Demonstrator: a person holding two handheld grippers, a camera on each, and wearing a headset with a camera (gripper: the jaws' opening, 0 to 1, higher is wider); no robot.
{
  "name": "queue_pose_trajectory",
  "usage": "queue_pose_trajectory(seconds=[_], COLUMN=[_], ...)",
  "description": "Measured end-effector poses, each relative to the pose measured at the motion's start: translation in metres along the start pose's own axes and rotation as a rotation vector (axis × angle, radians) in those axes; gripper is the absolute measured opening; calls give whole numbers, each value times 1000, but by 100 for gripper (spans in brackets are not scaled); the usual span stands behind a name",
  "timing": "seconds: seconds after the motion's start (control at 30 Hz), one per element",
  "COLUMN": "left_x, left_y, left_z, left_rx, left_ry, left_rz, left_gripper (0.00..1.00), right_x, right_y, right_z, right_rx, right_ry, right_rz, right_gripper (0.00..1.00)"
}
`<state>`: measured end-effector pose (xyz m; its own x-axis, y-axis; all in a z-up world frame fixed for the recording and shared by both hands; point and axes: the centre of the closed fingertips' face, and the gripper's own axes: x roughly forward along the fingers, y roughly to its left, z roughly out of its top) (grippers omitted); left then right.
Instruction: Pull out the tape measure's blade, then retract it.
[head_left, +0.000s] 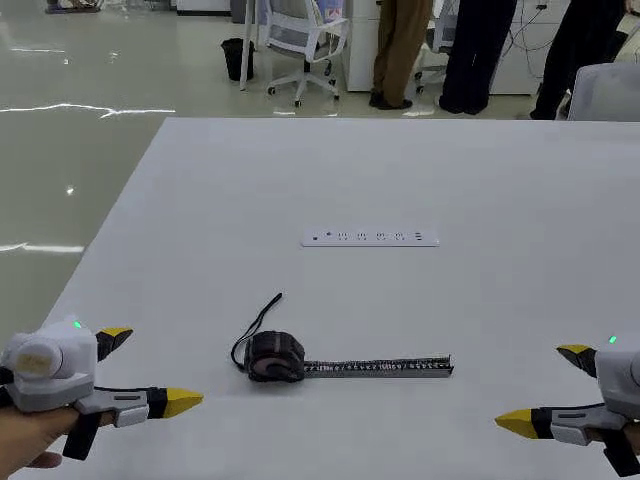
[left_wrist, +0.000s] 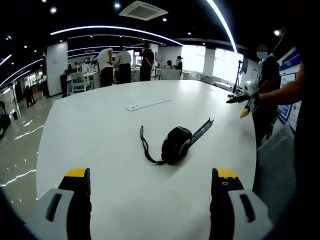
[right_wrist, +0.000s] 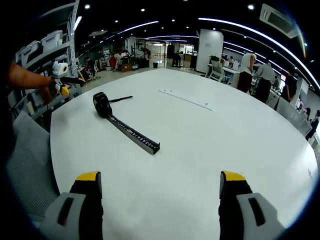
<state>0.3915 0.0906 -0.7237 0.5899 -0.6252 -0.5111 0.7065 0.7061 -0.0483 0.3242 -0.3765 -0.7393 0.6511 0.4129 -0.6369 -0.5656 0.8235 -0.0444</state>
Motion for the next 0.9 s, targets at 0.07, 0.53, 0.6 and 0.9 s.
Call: queue_pose_trajectory(seconds=[0.07,0.53,0.6,0.9], left_x=[-4,-41,-47,-61], left_y=[3,3,2,0], left_z=[-2,-16,-22,-31], left_rx=[-2,-51,-69,-61], left_ry=[-9,-38,-32,-30], left_rz=[11,59,59,72], left_gripper=[99,99,99,99], right_x=[-5,-41,-45,-59], right_y=[0,-2,-3,2], right_z=[-3,-22,-27,-41], right_rx=[0,74,72,81], right_ry=[-3,-56,-49,-33], right_rz=[-10,-52,-64,-84], right_gripper=[100,100,100,100])
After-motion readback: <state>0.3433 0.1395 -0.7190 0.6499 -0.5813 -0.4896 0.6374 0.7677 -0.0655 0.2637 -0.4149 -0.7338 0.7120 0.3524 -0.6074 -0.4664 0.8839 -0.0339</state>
